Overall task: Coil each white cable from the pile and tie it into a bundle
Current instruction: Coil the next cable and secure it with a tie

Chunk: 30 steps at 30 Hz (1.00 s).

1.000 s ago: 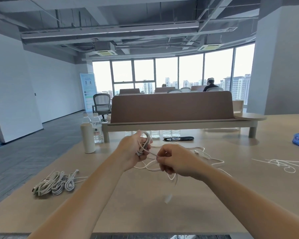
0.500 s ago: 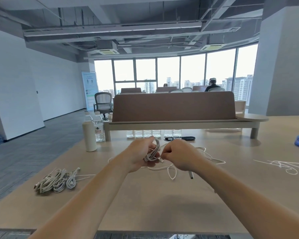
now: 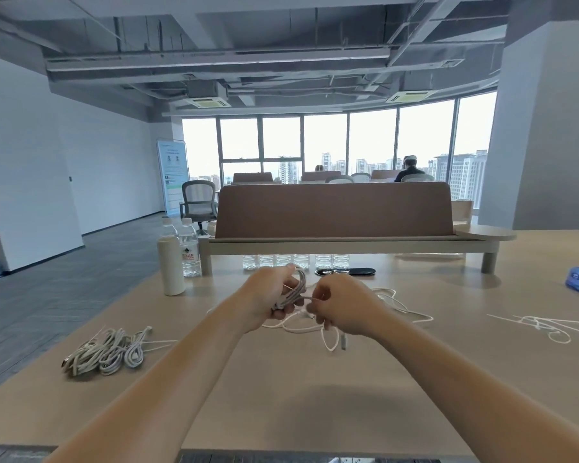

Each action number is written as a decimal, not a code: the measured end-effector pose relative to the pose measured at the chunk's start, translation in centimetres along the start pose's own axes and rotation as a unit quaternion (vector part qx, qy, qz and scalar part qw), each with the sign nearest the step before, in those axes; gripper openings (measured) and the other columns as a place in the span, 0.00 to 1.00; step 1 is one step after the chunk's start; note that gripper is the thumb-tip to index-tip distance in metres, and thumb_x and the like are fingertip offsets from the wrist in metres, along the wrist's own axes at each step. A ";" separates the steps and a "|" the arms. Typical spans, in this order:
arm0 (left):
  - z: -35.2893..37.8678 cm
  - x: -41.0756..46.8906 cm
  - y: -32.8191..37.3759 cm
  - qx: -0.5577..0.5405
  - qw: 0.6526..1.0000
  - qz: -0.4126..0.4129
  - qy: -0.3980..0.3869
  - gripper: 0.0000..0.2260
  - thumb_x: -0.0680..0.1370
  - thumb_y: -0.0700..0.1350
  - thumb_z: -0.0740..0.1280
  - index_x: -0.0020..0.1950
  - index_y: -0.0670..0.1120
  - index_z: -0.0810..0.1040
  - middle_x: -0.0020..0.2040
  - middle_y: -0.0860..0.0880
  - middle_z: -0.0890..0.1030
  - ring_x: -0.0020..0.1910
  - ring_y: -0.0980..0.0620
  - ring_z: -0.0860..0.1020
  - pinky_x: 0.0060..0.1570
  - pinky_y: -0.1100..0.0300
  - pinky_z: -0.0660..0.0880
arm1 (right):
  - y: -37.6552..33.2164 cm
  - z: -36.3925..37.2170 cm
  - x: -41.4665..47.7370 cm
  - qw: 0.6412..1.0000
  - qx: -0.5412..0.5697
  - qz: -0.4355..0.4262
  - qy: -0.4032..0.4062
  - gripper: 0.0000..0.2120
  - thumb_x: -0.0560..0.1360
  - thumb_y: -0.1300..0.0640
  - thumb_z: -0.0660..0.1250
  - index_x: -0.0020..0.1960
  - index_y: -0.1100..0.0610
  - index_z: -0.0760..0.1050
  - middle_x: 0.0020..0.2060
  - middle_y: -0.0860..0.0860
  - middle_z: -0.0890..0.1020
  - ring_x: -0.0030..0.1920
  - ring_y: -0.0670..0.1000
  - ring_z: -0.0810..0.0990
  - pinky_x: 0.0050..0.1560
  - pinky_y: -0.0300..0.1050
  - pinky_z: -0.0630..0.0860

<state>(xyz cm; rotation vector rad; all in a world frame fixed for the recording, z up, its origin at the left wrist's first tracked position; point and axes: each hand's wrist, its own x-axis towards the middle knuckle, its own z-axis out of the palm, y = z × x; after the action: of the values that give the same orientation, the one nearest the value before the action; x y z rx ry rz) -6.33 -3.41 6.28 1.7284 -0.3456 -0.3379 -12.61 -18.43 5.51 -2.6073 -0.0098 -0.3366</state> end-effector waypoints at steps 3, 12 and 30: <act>-1.0 0.1 0.3 -0.042 0.999 -0.011 -0.008 0.23 0.85 0.54 0.54 0.51 0.37 0.78 0.35 0.42 0.79 0.28 0.51 0.70 0.25 0.63 0.62 | 1.2 -0.9 -0.2 0.999 0.041 0.018 -0.008 0.07 0.77 0.60 0.67 0.40 0.58 0.80 0.33 0.49 0.86 0.36 0.51 0.84 0.40 0.40 0.79; -1.3 -0.1 -0.3 -0.006 0.999 -0.006 -0.038 0.24 0.85 0.54 0.55 0.58 0.34 0.79 0.39 0.41 0.81 0.31 0.50 0.72 0.31 0.59 0.64 | 1.2 -1.1 0.0 0.960 0.254 0.109 0.046 0.12 0.80 0.57 0.66 0.40 0.59 0.81 0.25 0.49 0.76 0.25 0.48 0.67 0.29 0.39 0.64; -2.0 0.3 -0.2 -0.031 0.999 0.009 0.000 0.20 0.85 0.53 0.56 0.53 0.38 0.78 0.37 0.42 0.78 0.30 0.49 0.71 0.29 0.59 0.64 | 0.9 -1.9 -0.1 0.947 0.282 0.152 0.022 0.06 0.77 0.66 0.64 0.43 0.63 0.76 0.32 0.56 0.84 0.29 0.51 0.81 0.36 0.44 0.82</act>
<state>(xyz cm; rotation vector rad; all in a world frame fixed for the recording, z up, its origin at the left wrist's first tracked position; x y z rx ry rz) -5.27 -1.68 6.44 1.6630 -0.3458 -0.3326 -13.13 -20.16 6.60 -1.9945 0.2698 -0.2354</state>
